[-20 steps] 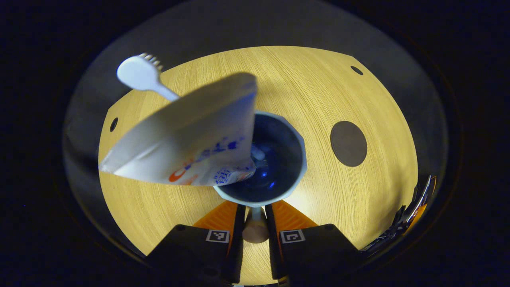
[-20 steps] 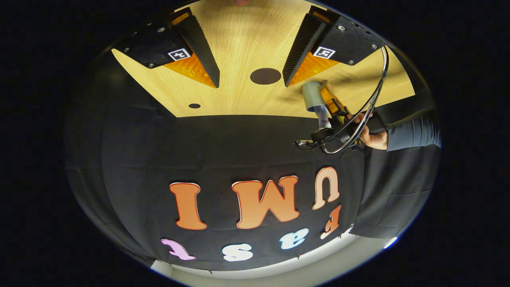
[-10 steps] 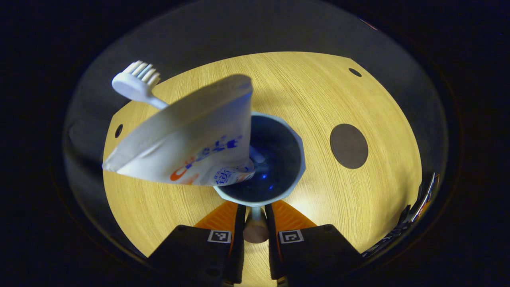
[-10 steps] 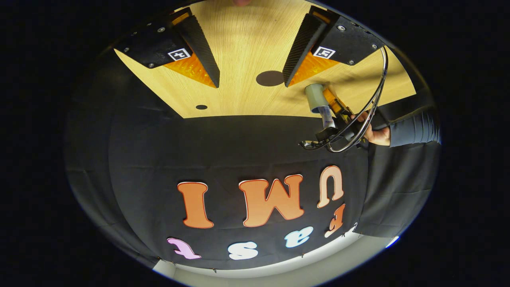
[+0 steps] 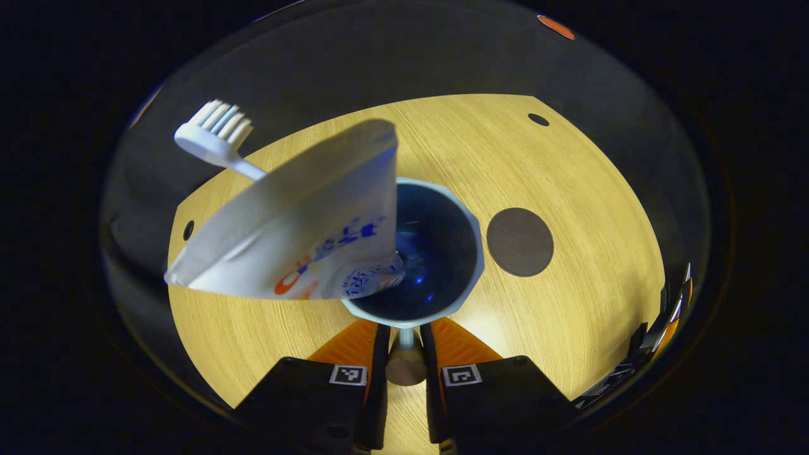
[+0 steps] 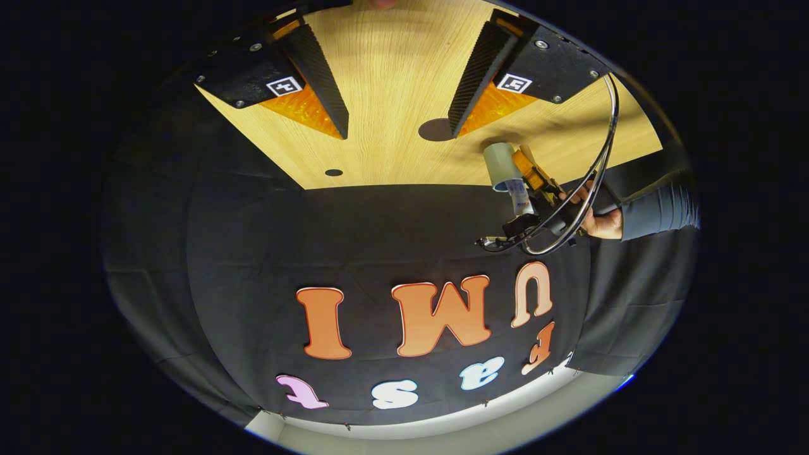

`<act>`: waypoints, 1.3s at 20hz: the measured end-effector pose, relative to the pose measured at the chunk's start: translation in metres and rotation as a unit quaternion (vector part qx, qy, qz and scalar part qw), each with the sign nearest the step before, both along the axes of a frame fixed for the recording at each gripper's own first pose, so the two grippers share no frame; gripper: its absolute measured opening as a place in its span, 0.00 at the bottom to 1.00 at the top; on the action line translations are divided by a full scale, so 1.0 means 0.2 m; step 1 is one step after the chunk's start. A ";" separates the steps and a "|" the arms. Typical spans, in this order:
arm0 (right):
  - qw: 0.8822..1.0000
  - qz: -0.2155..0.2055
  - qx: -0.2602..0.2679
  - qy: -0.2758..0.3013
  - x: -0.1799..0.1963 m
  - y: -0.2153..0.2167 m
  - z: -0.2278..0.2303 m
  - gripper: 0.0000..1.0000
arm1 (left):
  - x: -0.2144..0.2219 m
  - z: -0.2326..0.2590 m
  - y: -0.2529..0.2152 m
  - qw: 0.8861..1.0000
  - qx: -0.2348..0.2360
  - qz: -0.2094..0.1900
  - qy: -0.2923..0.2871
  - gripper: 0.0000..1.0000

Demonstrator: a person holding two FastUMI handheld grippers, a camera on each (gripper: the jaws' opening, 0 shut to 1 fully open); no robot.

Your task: Put the toothbrush and toothpaste on the desktop into the cup, then pick up the cup and place it on the coaster on the desktop.

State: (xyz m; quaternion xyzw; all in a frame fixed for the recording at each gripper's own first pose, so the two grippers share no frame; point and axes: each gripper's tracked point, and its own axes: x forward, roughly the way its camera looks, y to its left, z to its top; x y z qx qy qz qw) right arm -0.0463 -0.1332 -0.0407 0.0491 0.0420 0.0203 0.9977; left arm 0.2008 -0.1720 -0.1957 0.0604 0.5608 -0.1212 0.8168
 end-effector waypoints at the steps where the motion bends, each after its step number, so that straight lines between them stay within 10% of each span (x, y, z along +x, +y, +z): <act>1: 1.000 -0.002 -0.001 0.001 -0.01 -0.01 0.00 0.96 | 0.01 0.00 -0.01 1.000 0.000 -0.003 -0.003 0.30; 26: 0.998 -0.062 0.023 0.022 -0.28 -0.31 -0.14 0.96 | 0.09 -0.11 -0.29 0.997 -0.001 -0.081 0.001 0.30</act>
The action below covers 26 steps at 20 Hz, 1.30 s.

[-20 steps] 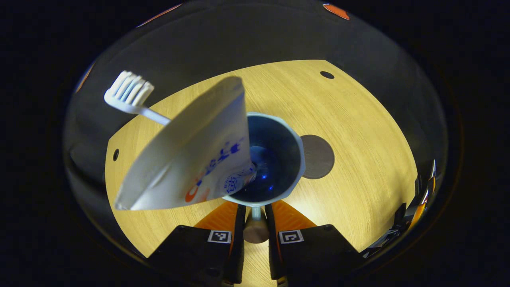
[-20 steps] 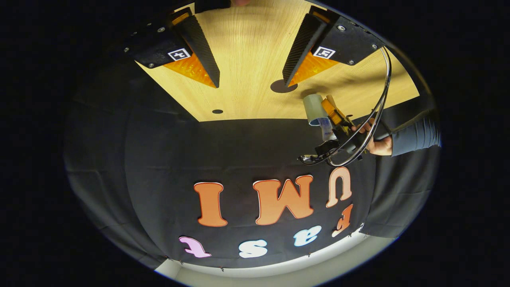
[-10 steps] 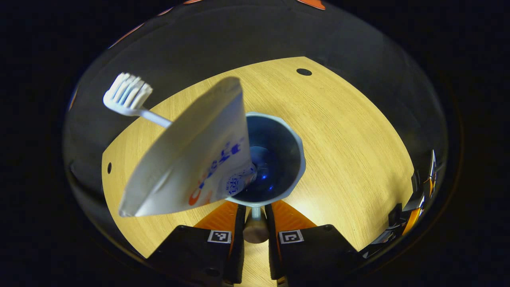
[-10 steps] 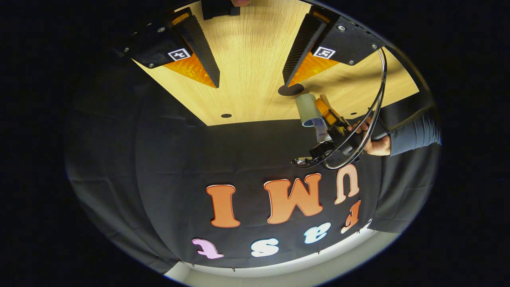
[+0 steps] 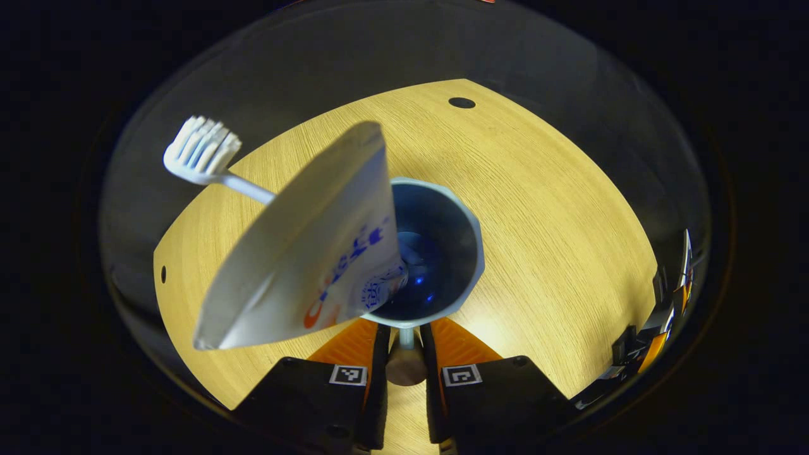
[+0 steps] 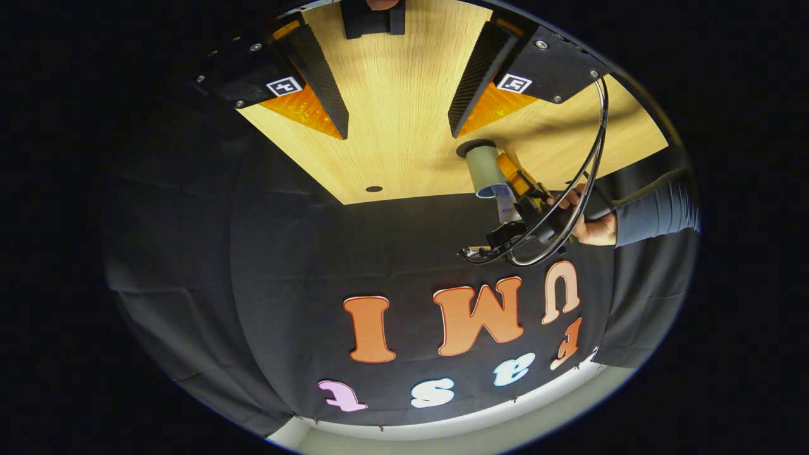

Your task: Put the toothbrush and toothpaste on the desktop into the cup, then pick up the cup and place it on the coaster on the desktop.

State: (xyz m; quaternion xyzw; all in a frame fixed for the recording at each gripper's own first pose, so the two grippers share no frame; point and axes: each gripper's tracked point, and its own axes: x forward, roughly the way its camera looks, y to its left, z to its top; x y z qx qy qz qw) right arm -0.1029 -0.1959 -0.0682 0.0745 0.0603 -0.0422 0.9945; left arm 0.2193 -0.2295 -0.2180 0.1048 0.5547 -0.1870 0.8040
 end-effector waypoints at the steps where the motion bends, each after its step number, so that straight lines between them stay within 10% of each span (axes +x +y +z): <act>1: 1.000 -0.001 0.002 -0.002 0.00 -0.01 0.00 0.96 | 0.01 0.00 0.01 1.000 -0.001 0.000 0.001 0.30; 9: 1.000 -0.002 -0.003 0.008 0.01 -0.01 -0.04 0.96 | 0.18 -0.10 0.04 1.000 -0.001 0.002 0.004 0.31; 18: 1.000 0.004 0.002 0.009 0.03 0.08 -0.01 0.96 | 0.28 0.07 0.07 0.992 -0.020 -0.028 -0.118 0.86; 26: 1.000 -0.002 -0.006 -0.017 0.04 0.15 0.12 0.96 | 0.18 0.40 0.18 0.962 -0.035 -0.019 -0.270 0.98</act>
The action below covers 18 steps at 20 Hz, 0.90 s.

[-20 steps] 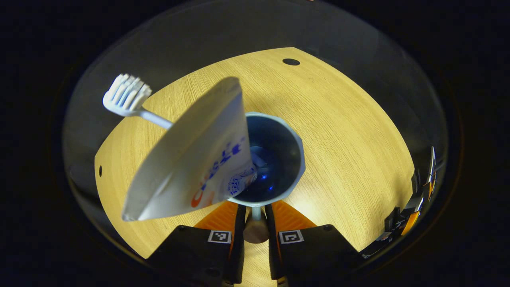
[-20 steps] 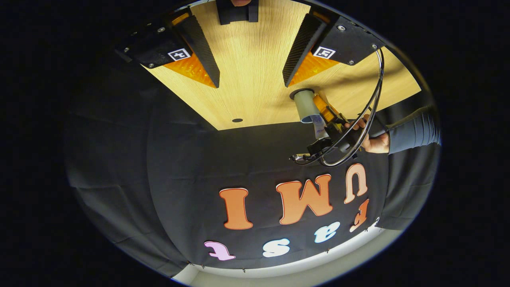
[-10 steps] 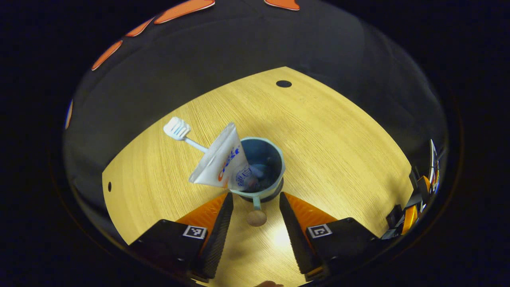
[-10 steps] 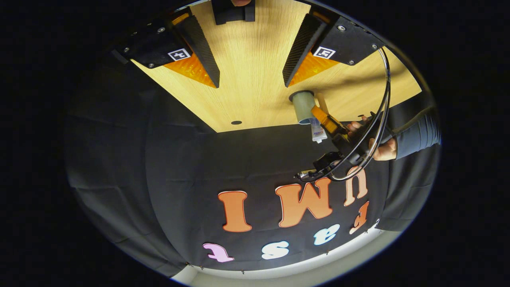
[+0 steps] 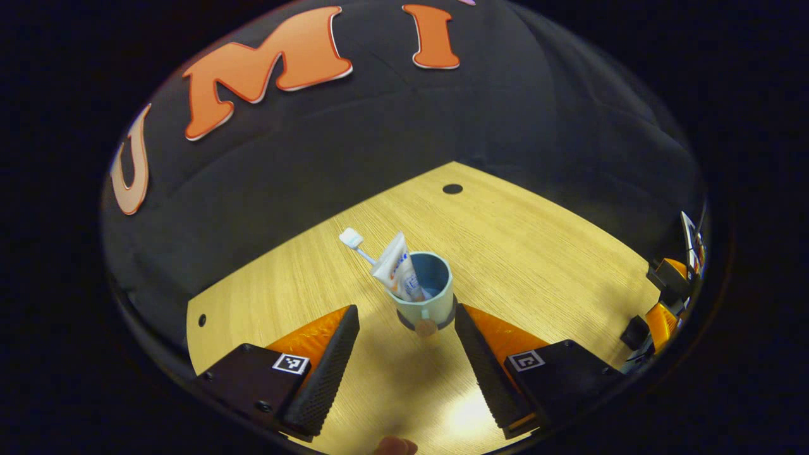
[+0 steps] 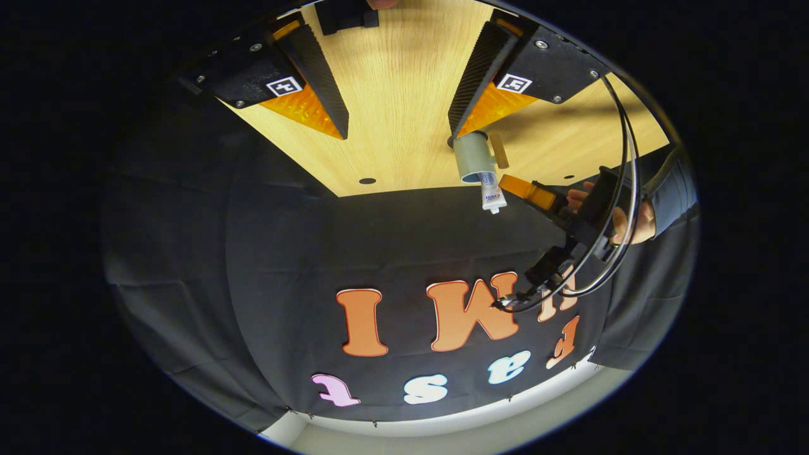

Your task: Put the toothbrush and toothpaste on the desktop into the cup, then pick up the cup and place it on the coaster on the desktop.

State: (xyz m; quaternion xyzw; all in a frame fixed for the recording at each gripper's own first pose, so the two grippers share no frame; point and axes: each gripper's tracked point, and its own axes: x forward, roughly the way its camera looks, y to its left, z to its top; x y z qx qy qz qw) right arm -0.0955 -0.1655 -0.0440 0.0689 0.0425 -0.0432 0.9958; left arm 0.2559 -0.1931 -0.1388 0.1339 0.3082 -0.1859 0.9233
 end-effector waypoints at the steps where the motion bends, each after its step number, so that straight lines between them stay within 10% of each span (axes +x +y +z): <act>1: 1.000 0.000 0.001 -0.003 -0.01 0.00 -0.01 0.96 | -0.03 0.08 0.03 1.000 -0.002 0.006 -0.026 0.98; 18: 0.995 0.058 -0.032 -0.079 0.21 0.63 0.25 0.96 | -0.59 0.62 0.74 0.944 -0.045 0.133 -0.298 1.00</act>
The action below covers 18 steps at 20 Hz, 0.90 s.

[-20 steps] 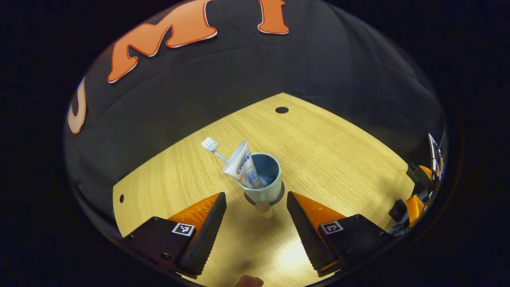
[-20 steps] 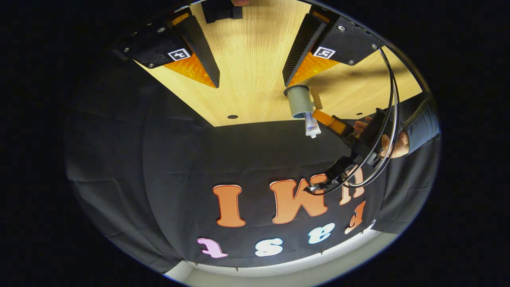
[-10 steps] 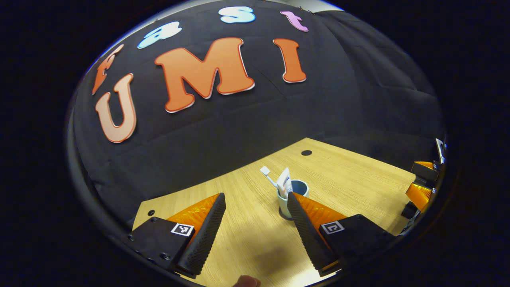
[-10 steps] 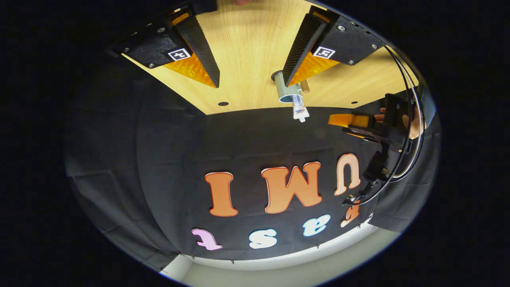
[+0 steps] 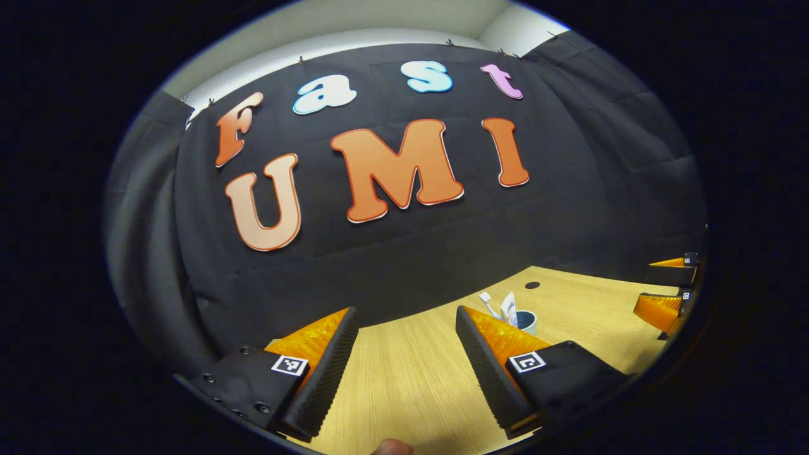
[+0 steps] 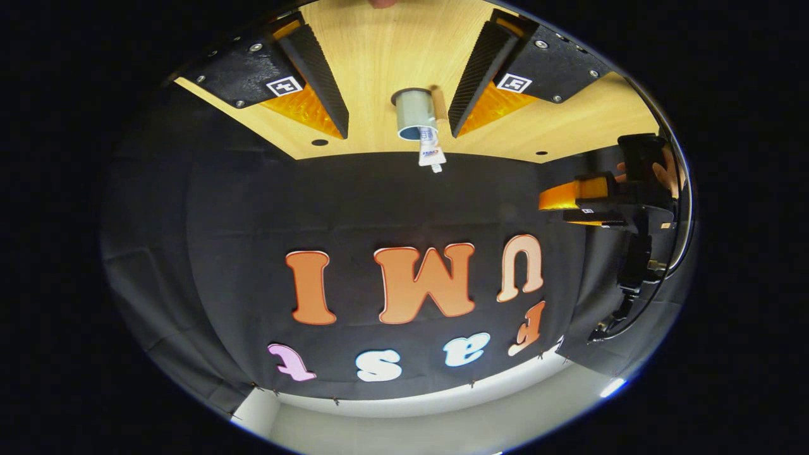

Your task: Put the toothbrush and toothpaste on the desktop into the cup, then pick up the cup and place it on the coaster on the desktop.

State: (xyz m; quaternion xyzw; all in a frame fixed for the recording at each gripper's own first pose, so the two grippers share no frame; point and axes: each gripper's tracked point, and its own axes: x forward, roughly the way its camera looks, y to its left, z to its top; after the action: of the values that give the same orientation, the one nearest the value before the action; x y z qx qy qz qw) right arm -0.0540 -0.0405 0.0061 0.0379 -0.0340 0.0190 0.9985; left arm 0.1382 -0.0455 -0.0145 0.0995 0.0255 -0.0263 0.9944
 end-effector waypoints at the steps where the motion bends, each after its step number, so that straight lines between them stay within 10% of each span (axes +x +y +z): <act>1: 1.000 0.004 -0.004 -0.003 0.01 0.03 0.00 0.96 | -0.03 -0.01 0.03 1.000 -0.001 0.007 -0.006 1.00; 18: 0.999 0.025 -0.007 -0.019 0.15 0.17 -0.03 0.96 | -0.36 -0.23 0.50 0.987 -0.076 0.132 -0.059 1.00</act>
State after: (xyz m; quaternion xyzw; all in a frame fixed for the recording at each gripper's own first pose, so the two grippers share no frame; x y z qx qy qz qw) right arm -0.0234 -0.0063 0.0002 0.0318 -0.0522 0.0450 0.9971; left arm 0.0665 0.0549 -0.0615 0.0209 -0.0222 0.1094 0.9935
